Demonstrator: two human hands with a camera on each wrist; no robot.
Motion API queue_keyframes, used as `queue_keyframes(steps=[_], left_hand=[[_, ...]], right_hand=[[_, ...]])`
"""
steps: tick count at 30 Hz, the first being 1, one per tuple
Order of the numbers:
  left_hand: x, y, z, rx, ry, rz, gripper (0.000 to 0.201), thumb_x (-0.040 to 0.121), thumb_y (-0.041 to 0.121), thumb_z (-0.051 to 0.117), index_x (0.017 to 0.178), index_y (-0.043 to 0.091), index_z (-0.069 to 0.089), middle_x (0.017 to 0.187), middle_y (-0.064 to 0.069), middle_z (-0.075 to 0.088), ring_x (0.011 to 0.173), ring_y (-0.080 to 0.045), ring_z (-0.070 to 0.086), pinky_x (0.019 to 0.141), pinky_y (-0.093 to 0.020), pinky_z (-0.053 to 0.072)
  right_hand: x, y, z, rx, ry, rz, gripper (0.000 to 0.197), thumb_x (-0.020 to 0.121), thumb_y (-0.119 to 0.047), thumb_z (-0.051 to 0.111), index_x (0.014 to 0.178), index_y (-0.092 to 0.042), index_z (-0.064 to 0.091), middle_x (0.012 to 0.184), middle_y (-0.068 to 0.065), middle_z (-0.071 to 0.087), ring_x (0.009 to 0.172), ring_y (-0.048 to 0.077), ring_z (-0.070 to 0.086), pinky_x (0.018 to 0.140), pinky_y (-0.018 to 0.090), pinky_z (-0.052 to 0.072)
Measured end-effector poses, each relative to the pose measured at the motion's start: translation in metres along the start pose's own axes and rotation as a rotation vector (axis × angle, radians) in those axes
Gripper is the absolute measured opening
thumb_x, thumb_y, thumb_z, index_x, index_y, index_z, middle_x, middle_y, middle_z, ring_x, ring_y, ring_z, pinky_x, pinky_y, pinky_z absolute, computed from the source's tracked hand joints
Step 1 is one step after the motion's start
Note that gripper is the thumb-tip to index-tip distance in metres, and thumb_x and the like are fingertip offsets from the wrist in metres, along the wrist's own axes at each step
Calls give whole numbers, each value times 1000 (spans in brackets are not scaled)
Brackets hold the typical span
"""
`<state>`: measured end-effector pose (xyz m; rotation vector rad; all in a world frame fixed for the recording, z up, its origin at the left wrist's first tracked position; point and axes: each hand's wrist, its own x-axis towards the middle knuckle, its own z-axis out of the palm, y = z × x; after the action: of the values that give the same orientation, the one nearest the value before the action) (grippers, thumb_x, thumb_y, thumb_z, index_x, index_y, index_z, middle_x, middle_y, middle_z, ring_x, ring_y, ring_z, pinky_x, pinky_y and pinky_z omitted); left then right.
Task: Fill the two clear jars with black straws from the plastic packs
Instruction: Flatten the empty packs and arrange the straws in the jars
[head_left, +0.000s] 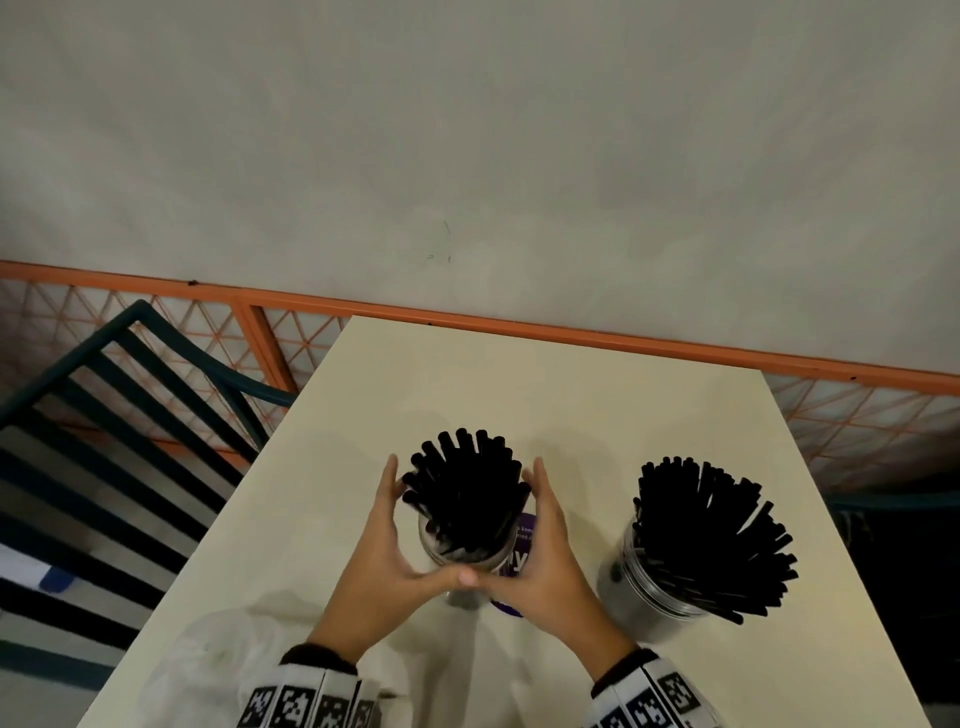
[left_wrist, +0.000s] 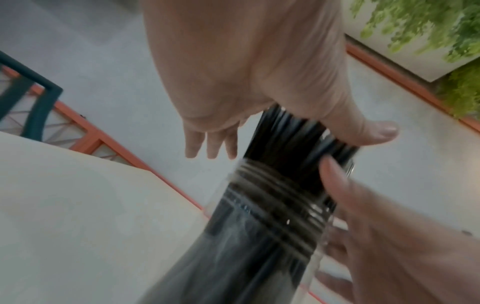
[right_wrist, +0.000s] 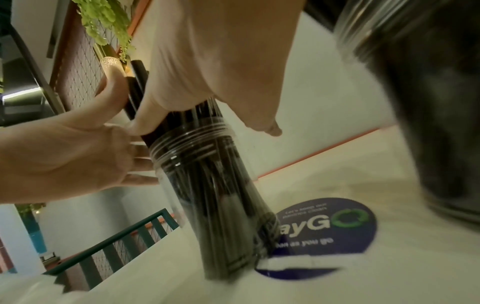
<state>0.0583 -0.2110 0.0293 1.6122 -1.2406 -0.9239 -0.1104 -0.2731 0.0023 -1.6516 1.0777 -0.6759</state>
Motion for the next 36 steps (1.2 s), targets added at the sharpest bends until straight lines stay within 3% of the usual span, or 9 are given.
queue_keyframes(steps=[3, 5, 7, 11, 14, 21, 26, 31, 36], left_hand=[[-33, 5, -16, 129, 33, -10, 124, 36, 78, 69, 140, 43, 10, 131, 37, 25, 118, 28, 18, 100, -18, 24], [-59, 8, -26, 218, 84, -24, 87, 55, 70, 68, 129, 47, 28, 124, 38, 33, 113, 26, 28, 98, -20, 28], [-83, 6, -37, 314, 202, -76, 54, 69, 52, 66, 117, 44, 44, 119, 26, 45, 108, 8, 42, 90, -20, 34], [-133, -22, -57, 524, 476, -214, 29, 79, 26, 67, 107, 18, 61, 115, -5, 59, 94, -13, 48, 68, -23, 41], [-174, -38, -58, 609, 556, -277, 19, 78, 14, 69, 97, 11, 65, 105, -12, 64, 90, -21, 54, 80, -34, 46], [-225, -78, -45, 817, 252, -169, 31, 69, 21, 78, 97, 18, 66, 109, -8, 65, 88, -26, 66, 77, -35, 54], [-230, -97, -56, 953, 21, -69, 59, 52, 41, 85, 103, 24, 60, 110, -4, 67, 95, -23, 67, 78, -40, 54], [-226, -116, -68, 1030, -213, -63, 94, 21, 66, 80, 104, 27, 60, 96, 12, 71, 85, -6, 69, 70, -23, 55], [-217, -127, -85, 1184, -230, 97, 79, 26, 60, 81, 96, 29, 61, 93, 10, 69, 81, -9, 66, 70, -22, 53]], right_hand=[[-26, 19, -3, 7, -19, 121, 121, 51, -64, 77, 145, -32, 10, 142, -13, 35, 130, 1, 34, 109, 27, 34], [-45, 33, 0, -46, -87, 192, 76, 69, -45, 76, 131, -35, 33, 122, -11, 54, 109, -1, 51, 88, 14, 44], [-64, 42, 6, -133, -181, 261, 44, 79, -34, 71, 116, -33, 48, 103, -8, 60, 90, 3, 57, 71, 8, 45], [-101, 40, 26, -197, -333, 203, 15, 82, -30, 65, 91, -33, 54, 89, -7, 62, 73, 5, 56, 67, 6, 43], [-125, 28, 41, -254, -385, 45, 5, 84, -32, 58, 87, -34, 55, 88, -8, 63, 77, 6, 58, 68, 9, 43], [-160, 6, 88, -469, -475, -382, 39, 86, -39, 41, 114, -17, 57, 113, 0, 55, 108, 12, 47, 94, 21, 37], [-169, 9, 125, -694, -535, -569, 50, 82, -26, 56, 128, -12, 46, 130, 7, 48, 124, 23, 41, 106, 32, 36], [-165, 2, 152, -868, -572, -383, 74, 79, -32, 65, 139, -12, 27, 139, 9, 35, 129, 26, 31, 110, 33, 26], [-160, 10, 172, -936, -520, -289, 45, 88, -10, 46, 133, -8, 41, 127, 14, 50, 116, 33, 47, 98, 38, 36]])
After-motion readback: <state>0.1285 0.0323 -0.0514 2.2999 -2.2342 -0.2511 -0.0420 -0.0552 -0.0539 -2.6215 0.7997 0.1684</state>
